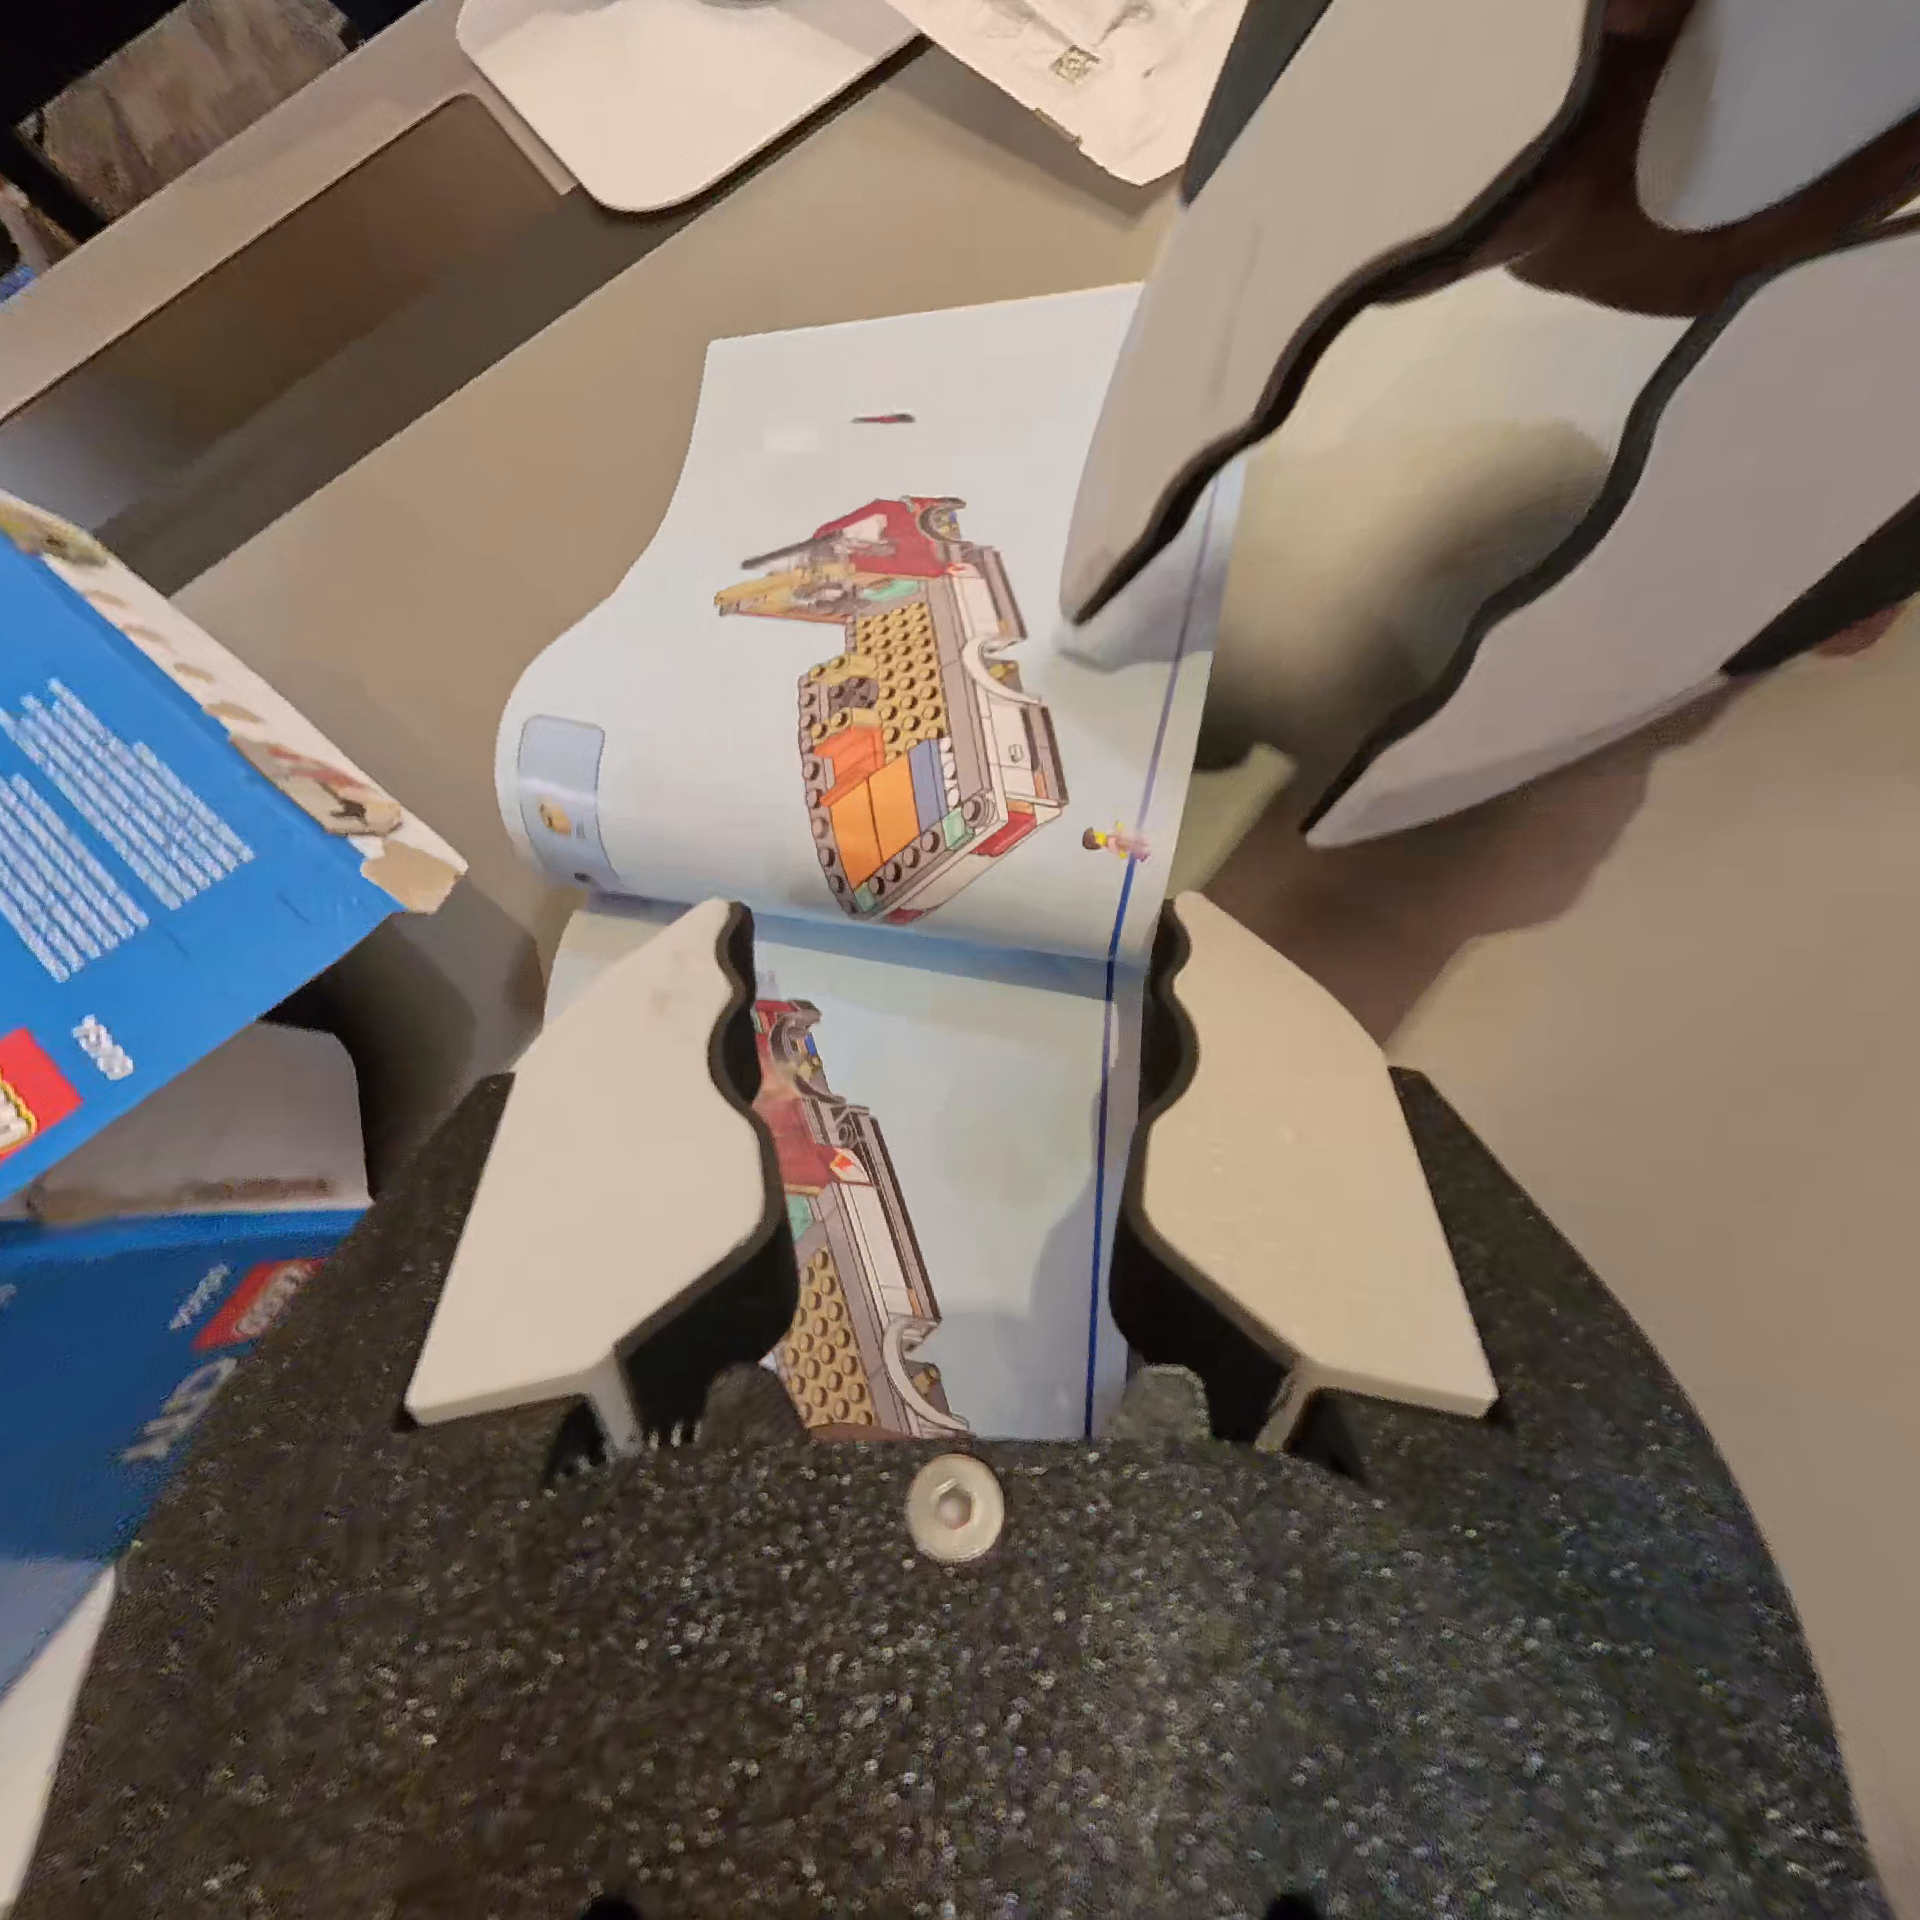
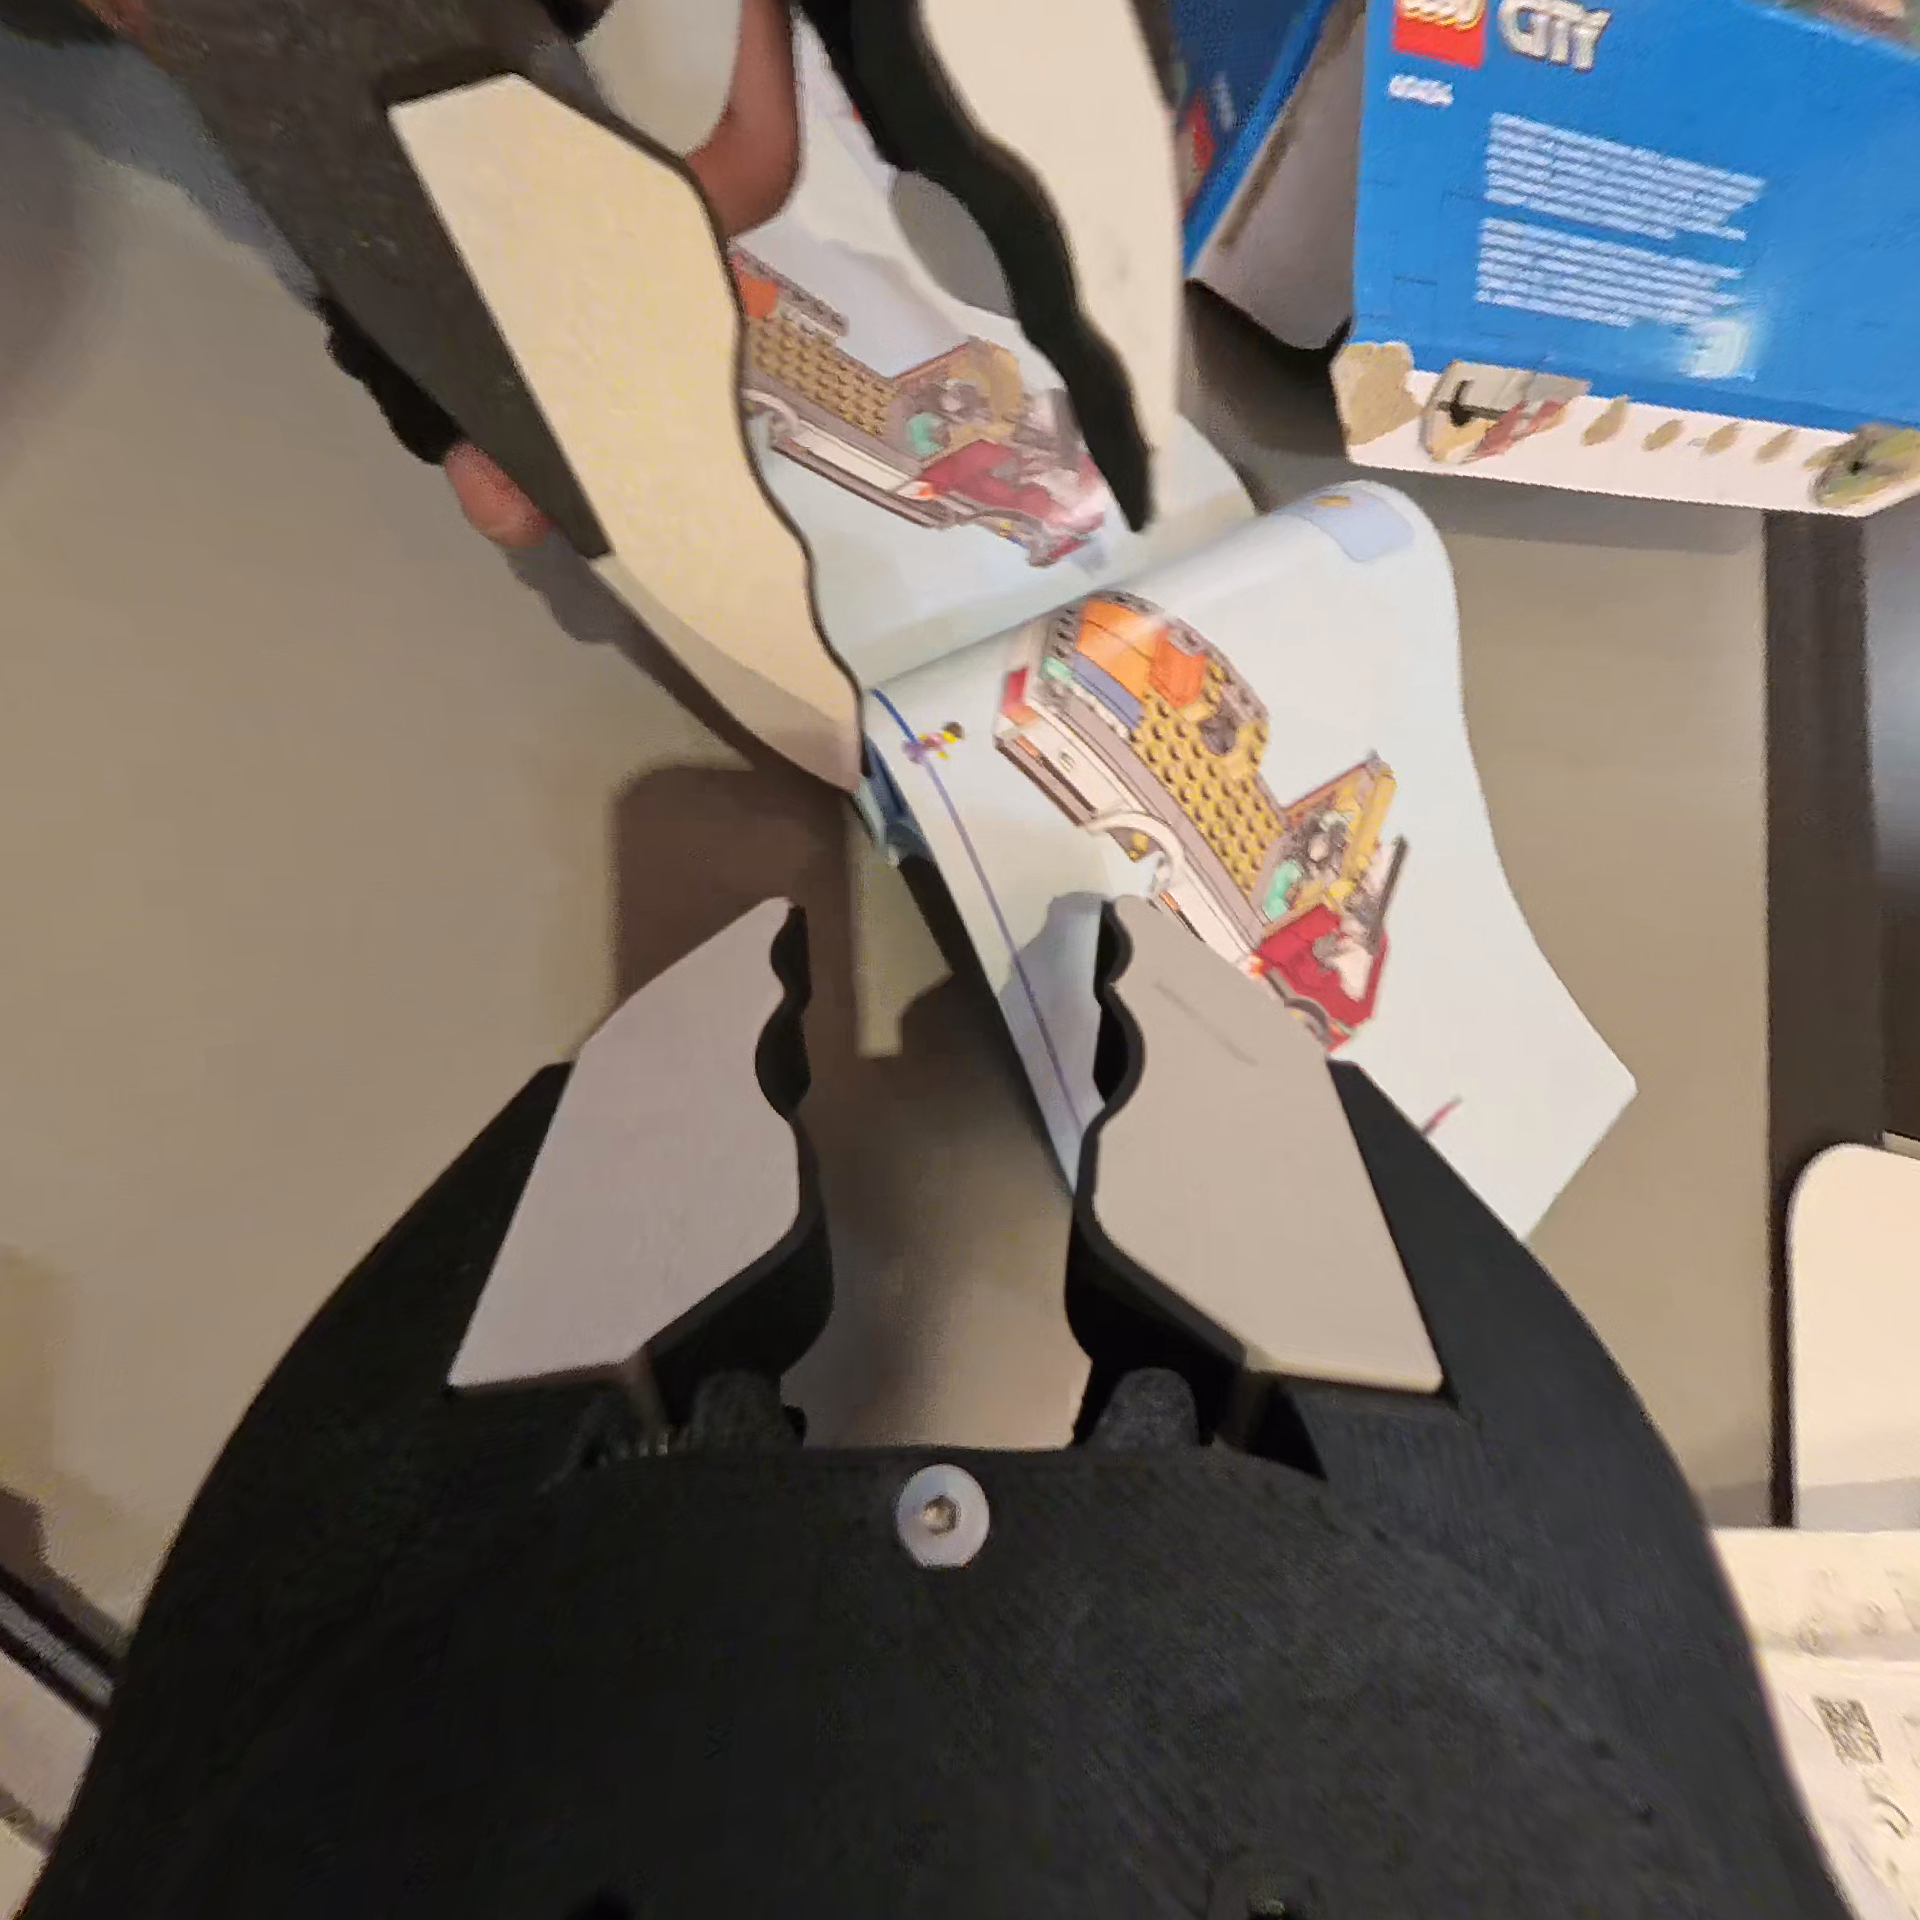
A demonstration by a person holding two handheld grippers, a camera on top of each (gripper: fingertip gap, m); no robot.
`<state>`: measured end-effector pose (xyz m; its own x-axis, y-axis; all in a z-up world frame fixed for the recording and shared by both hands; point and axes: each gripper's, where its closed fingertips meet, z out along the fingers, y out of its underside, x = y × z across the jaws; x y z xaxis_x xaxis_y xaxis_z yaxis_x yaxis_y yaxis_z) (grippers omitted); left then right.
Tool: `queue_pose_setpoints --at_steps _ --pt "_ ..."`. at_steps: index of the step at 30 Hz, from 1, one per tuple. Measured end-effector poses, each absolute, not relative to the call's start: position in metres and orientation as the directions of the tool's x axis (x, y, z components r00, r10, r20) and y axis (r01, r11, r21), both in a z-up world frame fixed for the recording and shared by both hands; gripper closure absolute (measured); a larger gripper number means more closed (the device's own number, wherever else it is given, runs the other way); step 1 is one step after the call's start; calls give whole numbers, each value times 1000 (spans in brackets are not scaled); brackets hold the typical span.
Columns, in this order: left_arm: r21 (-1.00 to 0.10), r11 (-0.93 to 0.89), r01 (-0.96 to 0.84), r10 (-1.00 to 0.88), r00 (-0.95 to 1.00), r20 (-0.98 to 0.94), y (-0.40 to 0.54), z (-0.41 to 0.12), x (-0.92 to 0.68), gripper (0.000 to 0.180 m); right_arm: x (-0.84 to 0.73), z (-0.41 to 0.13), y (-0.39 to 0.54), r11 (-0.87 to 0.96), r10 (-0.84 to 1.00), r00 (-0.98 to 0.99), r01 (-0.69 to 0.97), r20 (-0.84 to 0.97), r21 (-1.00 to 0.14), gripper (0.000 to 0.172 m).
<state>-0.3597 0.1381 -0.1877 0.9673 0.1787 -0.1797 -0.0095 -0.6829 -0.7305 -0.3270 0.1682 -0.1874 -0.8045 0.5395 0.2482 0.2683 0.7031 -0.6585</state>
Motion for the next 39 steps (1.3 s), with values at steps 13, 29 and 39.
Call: queue_pose_setpoints --at_steps 13,29,39 --pt "-788 -581 201 370 928 -36 117 -186 -360 104 -338 -186 183 735 565 -728 231 388 -638 115" --pt "-789 -542 290 422 906 43 107 -191 -356 103 -352 -155 187 751 573 -639 158 513 -641 118" --pt "-801 -531 277 337 936 101 106 -182 -356 103 -342 -184 216 635 641 -728 325 242 -701 109"
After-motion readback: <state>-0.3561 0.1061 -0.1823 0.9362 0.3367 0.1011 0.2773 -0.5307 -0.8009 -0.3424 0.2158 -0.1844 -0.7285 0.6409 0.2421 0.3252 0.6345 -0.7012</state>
